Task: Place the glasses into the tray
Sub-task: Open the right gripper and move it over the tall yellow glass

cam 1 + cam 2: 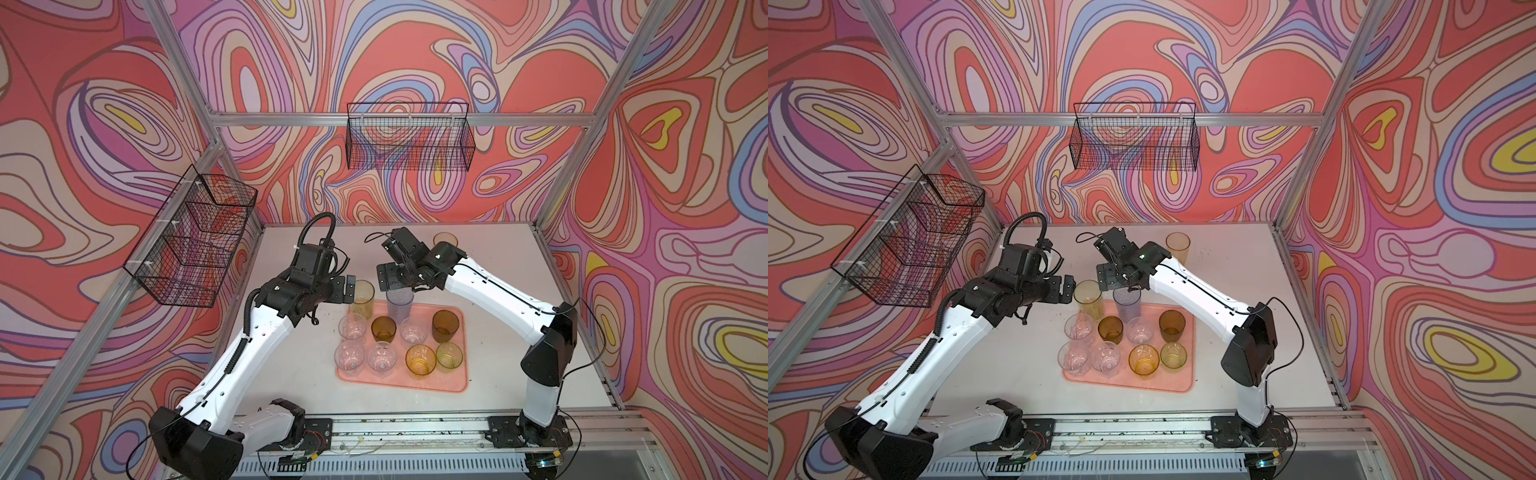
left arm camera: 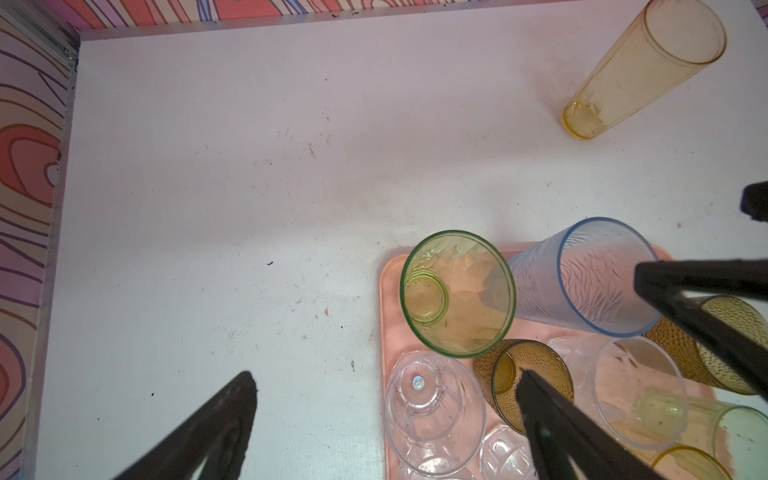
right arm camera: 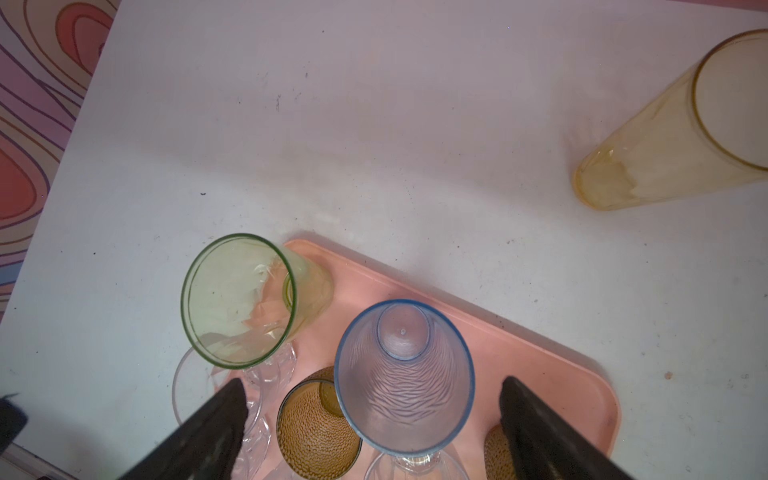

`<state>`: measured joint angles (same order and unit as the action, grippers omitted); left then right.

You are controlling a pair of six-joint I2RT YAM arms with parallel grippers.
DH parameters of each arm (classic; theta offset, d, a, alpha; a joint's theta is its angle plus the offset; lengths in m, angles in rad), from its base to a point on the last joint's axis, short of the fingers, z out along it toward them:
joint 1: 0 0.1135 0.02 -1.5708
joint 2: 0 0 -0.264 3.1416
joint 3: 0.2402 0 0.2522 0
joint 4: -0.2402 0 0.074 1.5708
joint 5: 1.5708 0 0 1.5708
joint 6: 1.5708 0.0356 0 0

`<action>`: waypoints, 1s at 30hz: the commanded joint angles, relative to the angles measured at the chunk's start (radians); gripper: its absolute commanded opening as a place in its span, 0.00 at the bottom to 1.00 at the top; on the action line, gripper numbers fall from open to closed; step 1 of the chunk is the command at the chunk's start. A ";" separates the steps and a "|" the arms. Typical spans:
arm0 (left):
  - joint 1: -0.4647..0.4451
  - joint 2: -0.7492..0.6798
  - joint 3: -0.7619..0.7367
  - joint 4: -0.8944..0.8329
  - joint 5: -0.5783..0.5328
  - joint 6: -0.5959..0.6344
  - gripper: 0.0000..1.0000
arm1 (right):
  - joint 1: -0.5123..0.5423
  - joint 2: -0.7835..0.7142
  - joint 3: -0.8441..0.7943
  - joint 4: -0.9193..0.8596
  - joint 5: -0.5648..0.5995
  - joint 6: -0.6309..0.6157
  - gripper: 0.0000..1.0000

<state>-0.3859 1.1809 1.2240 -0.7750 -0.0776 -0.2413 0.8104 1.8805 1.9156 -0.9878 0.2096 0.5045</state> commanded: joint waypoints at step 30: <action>0.005 0.056 0.174 -0.083 0.137 -0.134 1.00 | -0.580 0.198 0.075 0.150 -0.107 -0.028 0.55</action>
<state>-0.3859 1.2362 1.3823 -0.8249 0.0448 -0.3508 0.2405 2.0571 1.9640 -0.8673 0.1181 0.4656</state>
